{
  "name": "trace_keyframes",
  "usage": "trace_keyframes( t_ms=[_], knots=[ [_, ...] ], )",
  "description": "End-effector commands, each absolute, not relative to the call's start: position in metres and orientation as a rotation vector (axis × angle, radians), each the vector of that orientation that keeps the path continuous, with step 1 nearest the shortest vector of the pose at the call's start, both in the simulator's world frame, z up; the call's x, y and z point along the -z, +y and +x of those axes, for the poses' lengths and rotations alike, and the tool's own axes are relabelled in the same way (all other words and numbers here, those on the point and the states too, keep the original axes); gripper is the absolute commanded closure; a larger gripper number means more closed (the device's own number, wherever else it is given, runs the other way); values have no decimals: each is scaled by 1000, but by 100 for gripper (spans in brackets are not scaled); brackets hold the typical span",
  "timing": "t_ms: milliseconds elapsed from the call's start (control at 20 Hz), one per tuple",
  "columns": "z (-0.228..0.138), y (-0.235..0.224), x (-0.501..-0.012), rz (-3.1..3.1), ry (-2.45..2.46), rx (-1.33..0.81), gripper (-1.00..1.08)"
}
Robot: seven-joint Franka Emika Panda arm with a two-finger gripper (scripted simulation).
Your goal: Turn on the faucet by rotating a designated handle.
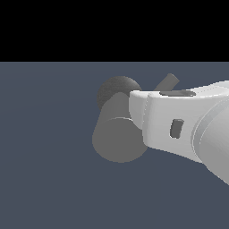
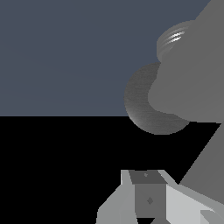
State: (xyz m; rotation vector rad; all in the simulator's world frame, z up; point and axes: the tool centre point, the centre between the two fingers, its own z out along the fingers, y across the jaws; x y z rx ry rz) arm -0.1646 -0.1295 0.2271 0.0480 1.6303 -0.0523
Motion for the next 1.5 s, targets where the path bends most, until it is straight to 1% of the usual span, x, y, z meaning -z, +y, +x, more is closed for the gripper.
trace_keyframes(
  t_ms=[0, 1050, 1100, 1150, 1200, 1450],
  knots=[
    [-163, -124, -232, 46, 1624, 52, 108],
    [-158, -61, -281, 25, 1574, 40, 108],
    [-158, -61, -281, 25, 1574, 40, 108],
    [-172, -76, -245, 58, 1668, 56, 108],
    [-168, -80, -237, 65, 1686, 59, 108],
    [-165, -62, -247, 56, 1663, 55, 108]
  ],
)
